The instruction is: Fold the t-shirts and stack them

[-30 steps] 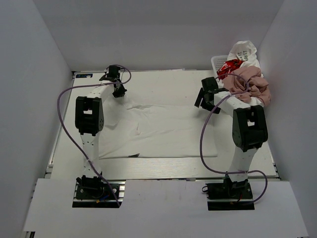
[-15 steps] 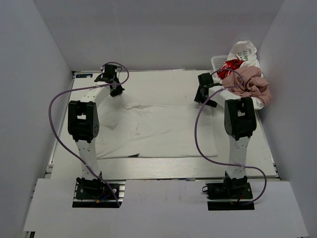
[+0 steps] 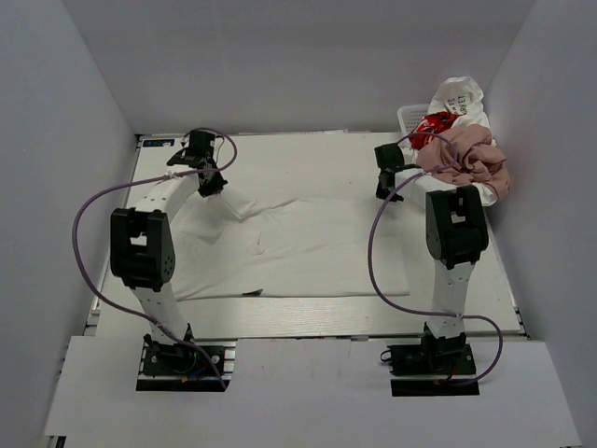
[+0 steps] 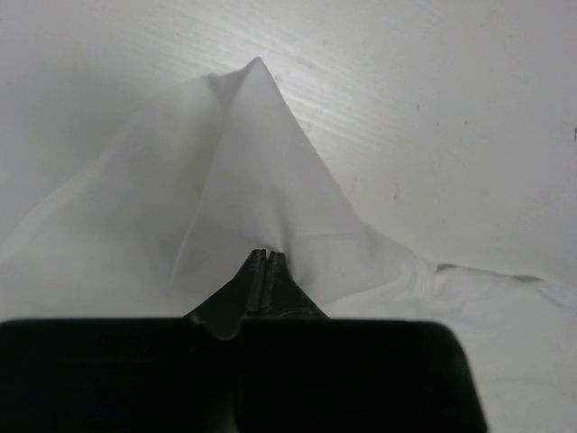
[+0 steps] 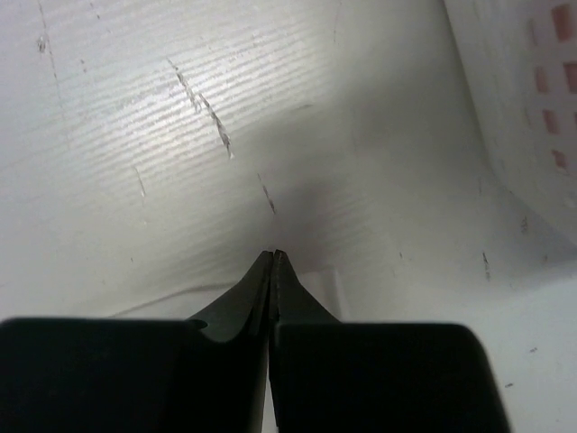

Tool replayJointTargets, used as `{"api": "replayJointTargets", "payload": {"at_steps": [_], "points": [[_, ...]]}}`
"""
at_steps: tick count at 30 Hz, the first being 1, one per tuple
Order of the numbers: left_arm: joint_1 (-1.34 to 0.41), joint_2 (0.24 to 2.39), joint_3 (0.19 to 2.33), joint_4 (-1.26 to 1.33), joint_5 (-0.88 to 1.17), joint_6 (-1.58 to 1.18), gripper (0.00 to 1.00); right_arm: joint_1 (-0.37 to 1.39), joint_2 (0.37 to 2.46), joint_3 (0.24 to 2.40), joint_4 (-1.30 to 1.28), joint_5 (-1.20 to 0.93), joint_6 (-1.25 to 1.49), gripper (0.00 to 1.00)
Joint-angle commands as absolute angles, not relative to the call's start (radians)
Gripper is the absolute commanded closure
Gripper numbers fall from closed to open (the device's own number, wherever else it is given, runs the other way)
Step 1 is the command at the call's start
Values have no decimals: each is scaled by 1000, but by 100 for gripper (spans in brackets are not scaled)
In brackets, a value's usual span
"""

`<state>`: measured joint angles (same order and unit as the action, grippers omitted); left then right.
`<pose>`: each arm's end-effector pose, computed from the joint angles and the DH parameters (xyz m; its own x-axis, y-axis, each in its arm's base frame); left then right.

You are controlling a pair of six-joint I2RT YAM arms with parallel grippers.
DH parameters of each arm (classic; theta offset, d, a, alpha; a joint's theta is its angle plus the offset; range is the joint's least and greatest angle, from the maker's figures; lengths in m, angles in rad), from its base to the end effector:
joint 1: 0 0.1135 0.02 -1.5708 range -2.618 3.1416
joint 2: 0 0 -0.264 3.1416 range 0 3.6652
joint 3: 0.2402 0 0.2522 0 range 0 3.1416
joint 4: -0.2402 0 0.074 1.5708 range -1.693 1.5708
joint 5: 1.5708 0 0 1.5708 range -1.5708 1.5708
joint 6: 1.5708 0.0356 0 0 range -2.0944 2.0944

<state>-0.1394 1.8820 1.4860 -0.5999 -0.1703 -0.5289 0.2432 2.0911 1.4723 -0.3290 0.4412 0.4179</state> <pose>0.4062 -0.0509 0.2341 -0.7406 -0.3982 -0.5412 -0.3799 0.9125 -0.1516 0.4380 0.0930 0.1631 -0.7106 0.2018 -0.6740 0.3419 0.9363 -0.0802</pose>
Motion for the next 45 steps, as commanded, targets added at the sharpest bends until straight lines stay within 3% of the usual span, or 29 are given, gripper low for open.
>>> {"api": "replayJointTargets", "payload": {"at_steps": [1, 9, 20, 22, 24, 28, 33, 42, 43, 45], "points": [[-152, 1737, 1398, -652, -192, -555, 100, 247, 1979, 1403, -242, 437, 342, 100], [-152, 1493, 1151, -733, -150, -630, 100, 244, 1764, 1149, 38, 333, 247, 100], [-152, 1183, 868, -767, -38, -709, 100, 239, 1729, 1100, 37, 293, 251, 100], [-152, 1192, 859, -767, -26, -721, 100, 238, 1746, 1130, 5, 299, 262, 78], [-152, 1203, 859, -767, -26, -721, 100, 241, 1787, 1207, -93, 311, 305, 63], [-152, 1224, 868, -767, -35, -721, 100, 235, 1870, 1308, -233, 339, 394, 47], [-152, 1224, 877, -767, -54, -712, 100, 232, 1947, 1410, -377, 281, 442, 41], [-152, 1224, 868, -758, -54, -712, 100, 235, 2052, 1508, -502, 324, 505, 39], [-152, 1224, 868, -758, -54, -712, 100, 238, 2057, 1511, -500, 324, 503, 43], [-152, 1224, 868, -758, -64, -712, 100, 236, 2072, 1529, -497, 345, 518, 62]]}}
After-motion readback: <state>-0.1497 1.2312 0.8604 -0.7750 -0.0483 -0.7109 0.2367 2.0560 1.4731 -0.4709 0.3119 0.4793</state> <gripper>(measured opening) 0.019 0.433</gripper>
